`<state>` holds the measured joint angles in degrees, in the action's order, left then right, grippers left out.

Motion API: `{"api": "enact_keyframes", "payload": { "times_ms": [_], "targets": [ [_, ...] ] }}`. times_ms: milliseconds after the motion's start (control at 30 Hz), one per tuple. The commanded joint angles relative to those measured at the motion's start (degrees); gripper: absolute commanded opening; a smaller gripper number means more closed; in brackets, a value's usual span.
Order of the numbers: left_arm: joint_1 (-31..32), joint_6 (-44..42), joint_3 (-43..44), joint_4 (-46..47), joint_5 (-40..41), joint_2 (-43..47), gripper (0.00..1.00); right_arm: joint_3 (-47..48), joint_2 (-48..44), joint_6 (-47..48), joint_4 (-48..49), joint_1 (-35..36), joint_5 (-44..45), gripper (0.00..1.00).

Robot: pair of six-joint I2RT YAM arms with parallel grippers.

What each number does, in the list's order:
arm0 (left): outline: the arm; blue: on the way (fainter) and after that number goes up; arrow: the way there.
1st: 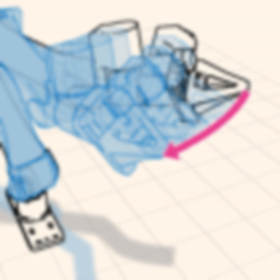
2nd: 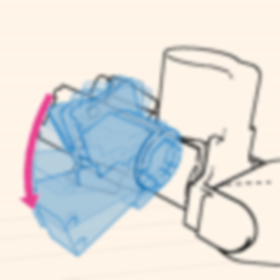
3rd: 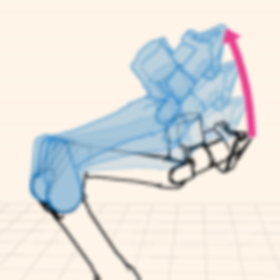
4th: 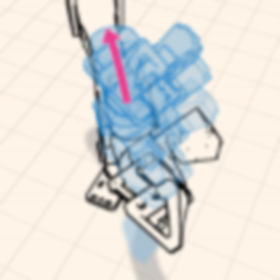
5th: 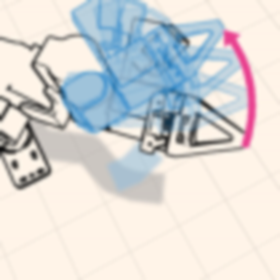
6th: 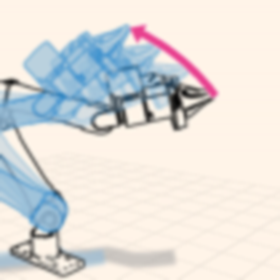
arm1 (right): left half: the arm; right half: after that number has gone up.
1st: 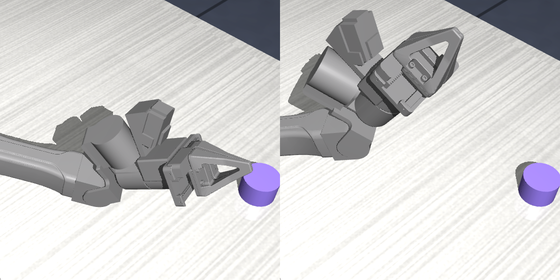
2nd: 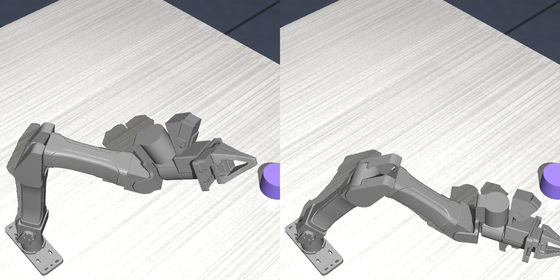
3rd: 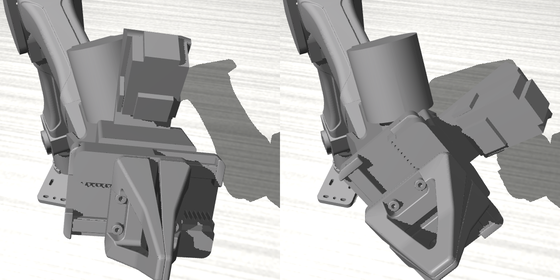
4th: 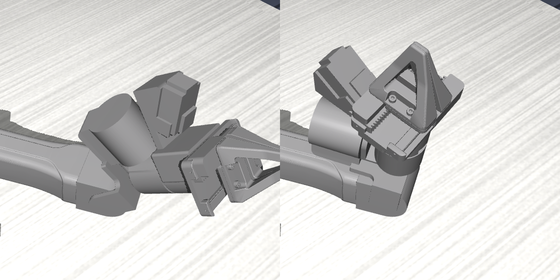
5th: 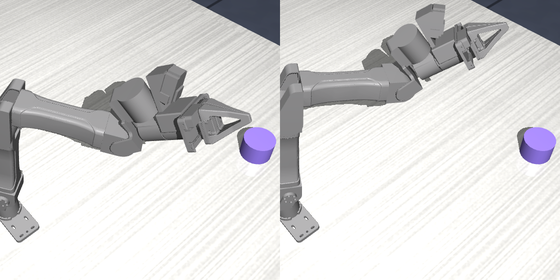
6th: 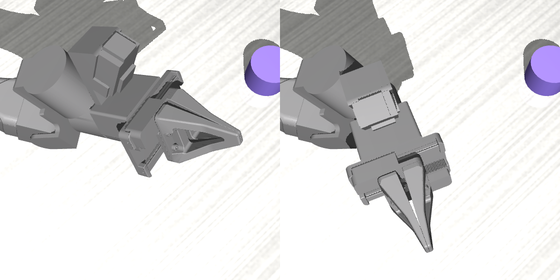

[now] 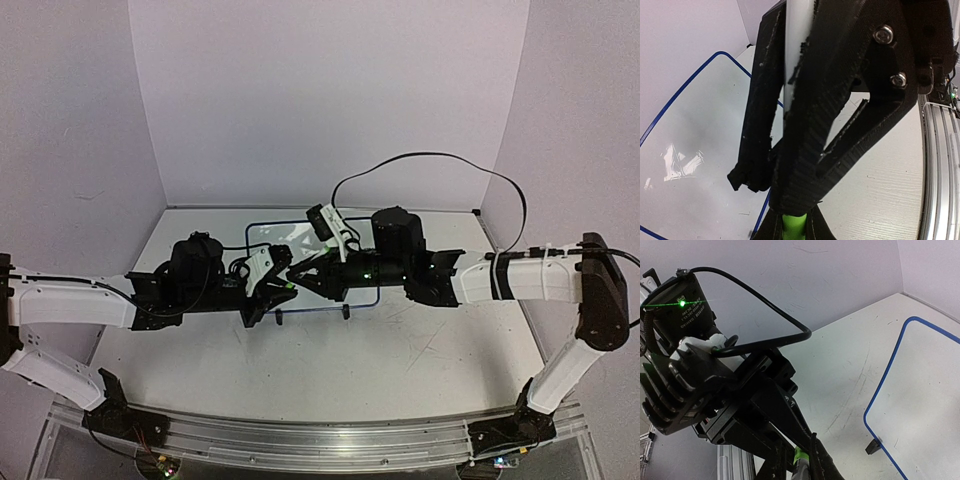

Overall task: Write a sentence on the whiteboard
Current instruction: Open the pen cap from the whiteboard marker.

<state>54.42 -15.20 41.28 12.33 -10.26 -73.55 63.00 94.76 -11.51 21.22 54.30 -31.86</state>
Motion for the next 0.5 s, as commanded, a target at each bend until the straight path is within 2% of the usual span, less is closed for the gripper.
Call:
{"api": "enact_keyframes", "payload": {
  "times_ms": [0,67,233,467],
  "targets": [
    [0.0,-0.9,3.3,1.6,1.0,1.3,0.00,1.3,-0.6,1.3,-0.6,0.9,-2.7,0.13],
    [0.0,-0.9,3.4,1.5,1.1,1.4,0.00,1.4,-0.5,1.3,-0.7,0.9,-2.6,0.07],
    [0.0,-1.1,3.5,1.2,1.4,1.5,0.00,1.3,-0.5,1.7,-0.8,1.0,-3.0,0.00],
    [0.0,-1.1,3.1,0.7,3.3,1.4,0.00,0.5,-1.7,1.0,-1.1,0.4,-3.8,0.00]
  ]
}}
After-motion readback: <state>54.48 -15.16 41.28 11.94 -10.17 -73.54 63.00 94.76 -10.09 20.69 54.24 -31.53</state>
